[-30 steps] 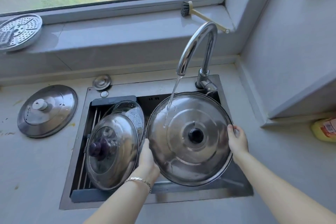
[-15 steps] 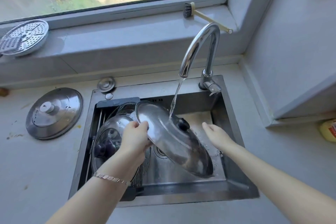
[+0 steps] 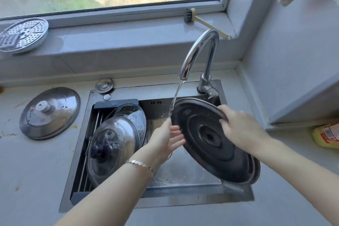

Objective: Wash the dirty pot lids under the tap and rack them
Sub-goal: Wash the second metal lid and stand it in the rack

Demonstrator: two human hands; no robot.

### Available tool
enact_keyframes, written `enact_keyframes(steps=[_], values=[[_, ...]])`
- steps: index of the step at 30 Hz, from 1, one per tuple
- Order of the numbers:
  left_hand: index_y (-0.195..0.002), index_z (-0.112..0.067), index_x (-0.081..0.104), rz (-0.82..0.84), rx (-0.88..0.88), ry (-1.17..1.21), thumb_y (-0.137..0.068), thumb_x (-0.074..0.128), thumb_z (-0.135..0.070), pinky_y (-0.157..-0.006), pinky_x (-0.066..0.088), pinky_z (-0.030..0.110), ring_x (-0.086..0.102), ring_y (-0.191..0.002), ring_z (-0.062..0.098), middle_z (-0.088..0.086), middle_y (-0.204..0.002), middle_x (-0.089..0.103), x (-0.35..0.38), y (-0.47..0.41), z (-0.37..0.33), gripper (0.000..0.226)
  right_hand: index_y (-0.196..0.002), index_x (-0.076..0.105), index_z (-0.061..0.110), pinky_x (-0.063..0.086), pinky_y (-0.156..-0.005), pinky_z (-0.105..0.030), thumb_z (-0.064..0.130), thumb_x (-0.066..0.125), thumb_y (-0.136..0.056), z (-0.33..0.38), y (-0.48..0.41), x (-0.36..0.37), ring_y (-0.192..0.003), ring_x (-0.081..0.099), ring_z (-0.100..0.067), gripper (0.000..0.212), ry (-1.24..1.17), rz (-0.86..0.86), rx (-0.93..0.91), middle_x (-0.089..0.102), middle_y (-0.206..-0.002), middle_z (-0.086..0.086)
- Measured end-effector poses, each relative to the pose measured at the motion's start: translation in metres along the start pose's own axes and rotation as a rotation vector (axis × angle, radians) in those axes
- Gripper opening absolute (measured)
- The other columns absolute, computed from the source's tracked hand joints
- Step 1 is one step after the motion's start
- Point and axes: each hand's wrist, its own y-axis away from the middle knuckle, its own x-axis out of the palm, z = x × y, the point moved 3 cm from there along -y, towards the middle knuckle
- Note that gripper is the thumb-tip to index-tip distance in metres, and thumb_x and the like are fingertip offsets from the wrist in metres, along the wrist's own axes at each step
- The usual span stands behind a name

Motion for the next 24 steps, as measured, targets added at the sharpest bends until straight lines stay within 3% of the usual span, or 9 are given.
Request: enact_keyframes(steps=[3,5,6,9,12,16,17,21,24], values=[[-0.124,-0.002,0.049,-0.158,-0.118,-0.192,-0.097,0.041,-0.038,-0.086,0.044,0.041,0.052,-0.087,0.028,0.017,-0.097,0.051,-0.033,-0.013,0.028,0.046,-0.107,0.054,0.009,0.038,-0.068,-0.035,0.015,0.051,-0.091,-0.021,-0.006,-0.009,-0.09,0.055,-0.037,0.017,-0.175,-0.087,0.128,0.063,-0.093,-0.016],[-0.129,-0.003,0.044,-0.204,-0.198,-0.242,-0.096,0.04,-0.041,-0.081,0.042,0.038,0.046,-0.072,0.023,0.014,-0.104,0.05,-0.049,-0.014,0.044,0.051,-0.1,0.058,0.007,0.036,-0.068,-0.033,0.012,0.053,-0.089,-0.038,-0.009,-0.004,-0.086,0.055,-0.031,0.013,-0.349,-0.109,0.26,0.061,-0.089,-0.013],[-0.124,-0.004,0.047,-0.197,-0.234,-0.227,-0.096,0.039,-0.043,-0.074,0.042,0.035,0.047,-0.069,0.022,0.014,-0.103,0.053,-0.055,-0.013,0.051,0.048,-0.096,0.06,0.007,0.038,-0.07,-0.032,0.009,0.054,-0.087,-0.047,-0.01,0.001,-0.084,0.055,-0.029,0.011,-0.464,-0.107,0.33,0.061,-0.087,-0.012],[-0.09,-0.005,0.062,-0.13,-0.244,-0.092,-0.093,0.043,-0.05,-0.059,0.05,0.028,0.061,-0.063,0.023,0.014,-0.076,0.065,-0.064,-0.012,0.055,0.049,-0.088,0.058,0.006,0.044,-0.068,-0.033,-0.002,0.054,-0.086,-0.065,-0.004,0.021,-0.072,0.056,-0.027,0.009,-0.904,-0.091,0.528,0.061,-0.083,-0.015],[-0.102,-0.005,0.062,-0.178,-0.069,-0.039,-0.096,0.045,-0.04,-0.073,0.055,0.039,0.067,-0.078,0.03,0.016,-0.089,0.07,-0.071,-0.004,0.029,0.04,-0.096,0.057,0.006,0.05,-0.06,-0.033,-0.001,0.05,-0.09,-0.075,0.007,0.055,-0.068,0.06,-0.025,0.012,-1.216,-0.024,0.694,0.063,-0.083,-0.013],[-0.092,-0.01,0.061,-0.273,0.374,-0.294,-0.099,0.039,-0.033,-0.066,0.051,0.032,0.061,-0.072,0.024,0.011,-0.085,0.066,-0.068,0.024,-0.027,0.032,-0.122,0.052,0.009,0.057,-0.054,-0.033,0.005,0.048,-0.092,-0.066,0.016,0.105,-0.071,0.068,-0.025,0.03,-1.503,0.132,0.834,0.064,-0.104,-0.016],[-0.085,-0.011,0.06,-0.306,0.474,-0.353,-0.099,0.039,-0.034,-0.064,0.049,0.031,0.059,-0.071,0.023,0.01,-0.081,0.065,-0.069,0.032,-0.038,0.034,-0.119,0.053,0.01,0.057,-0.053,-0.032,0.006,0.047,-0.093,-0.059,0.016,0.114,-0.072,0.068,-0.025,0.027,-1.544,0.173,0.844,0.065,-0.101,-0.015],[-0.075,-0.007,0.059,-0.373,0.716,-0.441,-0.096,0.044,-0.04,-0.063,0.044,0.034,0.054,-0.07,0.023,0.012,-0.075,0.06,-0.082,0.049,-0.064,0.041,-0.105,0.058,0.012,0.053,-0.071,-0.036,0.009,0.044,-0.096,-0.022,0.009,0.137,-0.083,0.066,-0.023,0.018,-1.67,0.366,0.743,0.071,-0.092,-0.009],[-0.079,-0.018,0.062,-0.341,0.757,-0.449,-0.096,0.045,-0.036,-0.068,0.05,0.029,0.059,-0.075,0.019,0.006,-0.083,0.064,-0.095,0.051,-0.068,0.03,-0.107,0.057,0.019,0.055,-0.071,-0.035,0.008,0.046,-0.095,-0.012,-0.003,0.135,-0.083,0.069,-0.019,0.02,-1.676,0.314,0.639,0.073,-0.094,-0.004]])
